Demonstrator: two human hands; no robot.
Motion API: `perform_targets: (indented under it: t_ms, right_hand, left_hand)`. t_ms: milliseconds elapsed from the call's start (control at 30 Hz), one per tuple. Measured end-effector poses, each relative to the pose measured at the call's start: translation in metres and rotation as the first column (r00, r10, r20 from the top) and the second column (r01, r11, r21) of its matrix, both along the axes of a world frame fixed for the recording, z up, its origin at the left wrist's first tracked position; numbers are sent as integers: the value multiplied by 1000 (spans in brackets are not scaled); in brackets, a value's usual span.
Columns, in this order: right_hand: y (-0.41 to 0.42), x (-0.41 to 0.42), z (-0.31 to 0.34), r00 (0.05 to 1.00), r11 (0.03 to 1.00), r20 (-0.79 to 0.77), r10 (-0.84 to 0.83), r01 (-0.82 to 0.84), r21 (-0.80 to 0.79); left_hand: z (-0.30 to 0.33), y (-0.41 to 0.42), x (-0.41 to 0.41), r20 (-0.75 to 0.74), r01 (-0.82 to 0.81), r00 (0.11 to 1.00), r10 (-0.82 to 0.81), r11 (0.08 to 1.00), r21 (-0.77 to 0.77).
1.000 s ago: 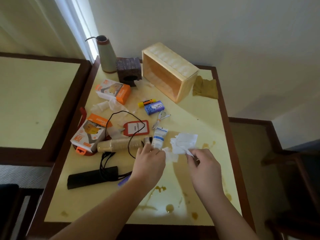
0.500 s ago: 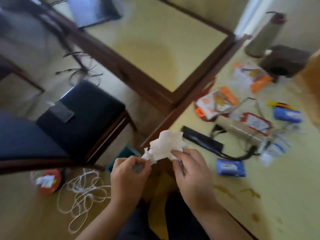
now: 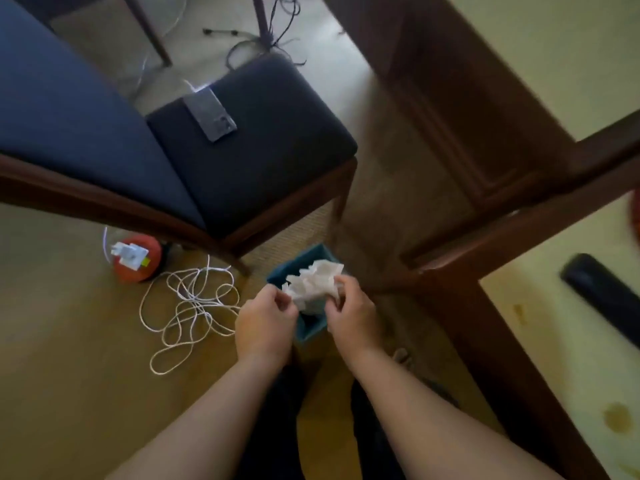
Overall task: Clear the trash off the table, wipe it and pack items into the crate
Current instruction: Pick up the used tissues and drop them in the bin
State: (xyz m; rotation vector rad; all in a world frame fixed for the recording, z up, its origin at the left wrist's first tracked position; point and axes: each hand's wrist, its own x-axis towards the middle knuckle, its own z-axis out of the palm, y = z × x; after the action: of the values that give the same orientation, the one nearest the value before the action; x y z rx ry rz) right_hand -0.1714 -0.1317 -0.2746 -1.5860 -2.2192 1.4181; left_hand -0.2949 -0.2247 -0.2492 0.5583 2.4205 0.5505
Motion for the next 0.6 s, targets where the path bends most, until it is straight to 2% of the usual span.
perform_targets:
  t_ms: [133, 333, 467, 533, 600]
  right_hand:
    - [19, -29, -88, 991, 998, 117, 64, -62, -23]
    - [41, -48, -180, 959, 978, 263, 109, -55, -202]
    - [47, -54, -202, 915, 920, 300, 271, -155, -360]
    - [50, -50, -200, 928, 911, 269, 259, -141, -388]
    - [50, -43, -188, 959, 916, 221, 176, -77, -395]
  left_hand:
    - [-71, 10, -12, 50, -47, 998, 46, 999, 20]
    - [-160, 25, -21, 89, -32, 996, 31, 999, 16]
    - [-202, 32, -22, 205, 38, 978, -29, 998, -40]
    - [-208, 34, -17, 283, 105, 956, -83, 992, -65]
    - [-203, 32, -12, 291, 139, 950, -110, 987, -80]
